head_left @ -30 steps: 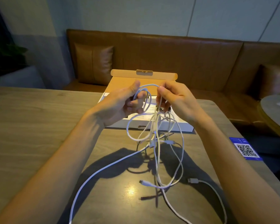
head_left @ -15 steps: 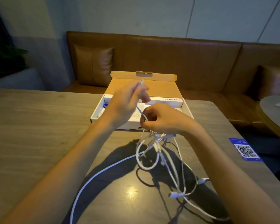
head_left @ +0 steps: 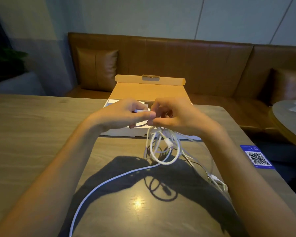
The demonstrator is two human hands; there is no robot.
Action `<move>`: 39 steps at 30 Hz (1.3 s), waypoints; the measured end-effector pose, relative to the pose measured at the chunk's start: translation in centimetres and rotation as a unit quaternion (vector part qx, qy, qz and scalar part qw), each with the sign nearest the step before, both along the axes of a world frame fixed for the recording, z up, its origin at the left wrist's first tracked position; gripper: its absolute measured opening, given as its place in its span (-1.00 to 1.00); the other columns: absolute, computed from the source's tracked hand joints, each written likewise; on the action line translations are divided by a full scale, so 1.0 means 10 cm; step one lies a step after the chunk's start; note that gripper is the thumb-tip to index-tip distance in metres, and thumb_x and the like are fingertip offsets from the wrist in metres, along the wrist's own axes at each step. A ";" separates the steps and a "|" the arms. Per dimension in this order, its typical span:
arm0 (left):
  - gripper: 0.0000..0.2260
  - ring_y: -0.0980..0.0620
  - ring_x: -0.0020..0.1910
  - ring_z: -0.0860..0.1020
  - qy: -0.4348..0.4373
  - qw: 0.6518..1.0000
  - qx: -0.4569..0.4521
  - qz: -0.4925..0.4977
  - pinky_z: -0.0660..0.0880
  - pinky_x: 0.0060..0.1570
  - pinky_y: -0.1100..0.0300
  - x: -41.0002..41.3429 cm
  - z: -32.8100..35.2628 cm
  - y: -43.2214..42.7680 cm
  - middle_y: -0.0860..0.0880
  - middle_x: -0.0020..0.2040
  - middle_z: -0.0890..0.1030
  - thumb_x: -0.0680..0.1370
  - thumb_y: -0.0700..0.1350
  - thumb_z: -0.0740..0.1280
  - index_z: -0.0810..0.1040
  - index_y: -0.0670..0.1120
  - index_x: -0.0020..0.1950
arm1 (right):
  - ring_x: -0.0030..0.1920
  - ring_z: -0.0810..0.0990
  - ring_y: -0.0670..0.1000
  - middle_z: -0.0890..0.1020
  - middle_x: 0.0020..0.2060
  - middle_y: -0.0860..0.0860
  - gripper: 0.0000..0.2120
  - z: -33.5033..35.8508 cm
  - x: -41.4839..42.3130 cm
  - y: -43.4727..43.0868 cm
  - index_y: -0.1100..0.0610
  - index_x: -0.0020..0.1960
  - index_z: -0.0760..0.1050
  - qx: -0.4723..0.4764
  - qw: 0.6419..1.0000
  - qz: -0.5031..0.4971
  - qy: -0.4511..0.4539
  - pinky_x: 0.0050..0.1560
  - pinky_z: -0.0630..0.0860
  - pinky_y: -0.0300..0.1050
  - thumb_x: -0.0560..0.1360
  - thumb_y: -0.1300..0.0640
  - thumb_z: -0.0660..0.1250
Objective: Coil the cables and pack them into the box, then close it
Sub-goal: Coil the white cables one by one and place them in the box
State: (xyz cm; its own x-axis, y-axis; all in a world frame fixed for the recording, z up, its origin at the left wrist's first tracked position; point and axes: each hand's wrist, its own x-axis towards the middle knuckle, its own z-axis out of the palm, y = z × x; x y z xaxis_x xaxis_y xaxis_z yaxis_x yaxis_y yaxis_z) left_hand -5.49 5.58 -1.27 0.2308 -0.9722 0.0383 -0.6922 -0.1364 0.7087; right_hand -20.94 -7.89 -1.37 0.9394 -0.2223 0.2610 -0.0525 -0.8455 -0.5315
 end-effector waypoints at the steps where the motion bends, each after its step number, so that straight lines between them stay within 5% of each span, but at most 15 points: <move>1: -0.59 0.08 -0.25 0.47 0.033 0.999 -0.009 0.004 0.44 -0.23 0.23 0.03 -0.01 0.00 -0.16 -0.22 0.55 0.54 0.24 0.30 0.67 -0.10 -0.11 | -0.13 0.65 -0.08 0.67 -0.15 -0.11 -0.81 -0.02 0.01 -0.01 0.05 0.04 0.56 0.033 0.999 -0.001 -0.005 -0.09 0.63 -0.17 0.50 0.01 0.48; 5: -0.59 0.07 -0.31 0.44 0.051 0.995 -0.067 0.050 0.43 -0.19 0.16 0.08 -0.05 -0.04 -0.07 -0.34 0.50 0.57 0.20 0.29 0.56 -0.14 -0.16 | -0.16 0.61 -0.12 0.65 -0.18 -0.08 -0.82 -0.09 0.02 -0.04 0.11 0.00 0.58 0.068 0.998 -0.003 -0.007 -0.14 0.56 -0.30 0.56 -0.01 0.40; 11: -0.64 0.09 -0.43 0.25 0.180 0.960 -0.200 0.085 0.47 -0.25 0.29 0.18 -0.01 -0.01 -0.01 -0.41 0.22 0.64 0.06 0.27 0.45 -0.19 -0.20 | -0.22 0.56 -0.09 0.64 -0.24 -0.11 -0.84 -0.04 -0.05 -0.14 0.05 -0.04 0.65 0.076 0.996 0.008 0.053 -0.22 0.49 -0.15 0.55 -0.04 0.40; 14: -0.66 0.08 -0.41 0.24 0.211 0.946 -0.223 0.103 0.47 -0.27 0.31 0.17 0.00 -0.03 -0.03 -0.40 0.21 0.64 0.04 0.27 0.45 -0.13 -0.25 | -0.31 0.53 -0.15 0.65 -0.27 -0.04 -0.83 -0.03 -0.09 -0.11 0.12 -0.10 0.68 0.091 0.988 0.040 0.118 -0.31 0.42 -0.32 0.53 0.01 0.45; 21: -0.66 0.10 -0.40 0.26 0.297 0.902 -0.274 0.154 0.48 -0.23 0.23 0.15 0.02 -0.03 0.00 -0.42 0.22 0.66 0.05 0.25 0.46 -0.05 -0.28 | -0.34 0.56 -0.10 0.68 -0.28 0.02 -0.84 -0.03 -0.09 -0.12 0.12 0.02 0.60 0.114 0.972 0.055 0.198 -0.24 0.46 -0.32 0.54 0.04 0.43; 25: -0.67 0.11 -0.45 0.25 0.328 0.896 -0.261 0.147 0.46 -0.29 0.25 0.04 0.00 -0.09 0.03 -0.44 0.21 0.65 0.06 0.25 0.43 -0.07 -0.26 | -0.16 0.59 -0.03 0.68 -0.19 -0.09 -0.79 -0.08 -0.05 -0.10 0.01 0.03 0.70 0.045 0.993 0.036 0.099 -0.21 0.49 -0.11 0.56 -0.07 0.37; 28: -0.65 0.13 -0.46 0.26 0.310 0.903 -0.248 0.164 0.47 -0.29 0.25 0.01 -0.05 -0.14 0.02 -0.44 0.22 0.65 0.09 0.24 0.41 -0.08 -0.26 | -0.03 0.61 0.04 0.69 -0.06 -0.06 -0.74 -0.11 -0.02 -0.08 -0.02 0.07 0.69 0.112 0.992 0.030 0.043 -0.08 0.55 0.01 0.54 -0.15 0.35; 31: -0.65 0.13 -0.49 0.26 0.321 0.899 -0.239 0.178 0.45 -0.30 0.25 0.01 -0.09 -0.18 0.03 -0.45 0.21 0.65 0.11 0.23 0.40 -0.09 -0.24 | -0.07 0.68 -0.01 0.72 -0.08 0.02 -0.79 -0.08 0.00 -0.02 0.14 0.08 0.61 0.207 0.978 0.039 -0.010 -0.03 0.61 -0.17 0.59 0.03 0.33; 34: -0.67 0.13 -0.51 0.25 0.363 0.885 -0.227 0.181 0.45 -0.34 0.27 -0.01 -0.09 -0.17 0.03 -0.44 0.20 0.65 0.09 0.24 0.42 -0.09 -0.22 | -0.13 0.72 0.09 0.69 -0.18 0.14 -0.88 -0.07 0.02 0.04 0.22 0.03 0.50 0.279 0.958 0.051 -0.050 0.02 0.67 -0.07 0.65 0.17 0.23; 36: -0.69 0.11 -0.48 0.26 0.398 0.873 -0.219 0.175 0.47 -0.35 0.28 -0.01 -0.08 -0.15 0.01 -0.41 0.20 0.64 0.08 0.25 0.46 -0.09 -0.19 | -0.28 0.66 0.11 0.59 -0.31 0.14 -0.87 -0.04 0.03 0.08 0.20 0.00 0.41 0.348 0.933 0.044 -0.084 -0.07 0.69 0.03 0.68 0.18 0.17; 39: -0.72 0.06 -0.39 0.28 0.437 0.863 -0.202 0.155 0.52 -0.33 0.28 -0.03 -0.06 -0.12 0.00 -0.38 0.21 0.63 0.09 0.27 0.47 -0.09 -0.14 | -0.48 0.42 -0.02 0.46 -0.40 0.02 -0.83 0.00 0.04 0.08 0.14 -0.03 0.42 0.444 0.884 0.027 -0.142 -0.44 0.52 -0.12 0.69 0.12 0.14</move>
State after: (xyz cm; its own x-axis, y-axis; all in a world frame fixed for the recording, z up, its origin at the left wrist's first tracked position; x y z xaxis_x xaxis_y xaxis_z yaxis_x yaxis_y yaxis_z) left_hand -5.78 4.37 -1.88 0.5890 -0.8071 0.0401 0.1548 0.1614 0.9747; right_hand -20.52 -7.14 -1.35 0.8793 -0.4152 0.2332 0.2179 -0.0846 -0.9723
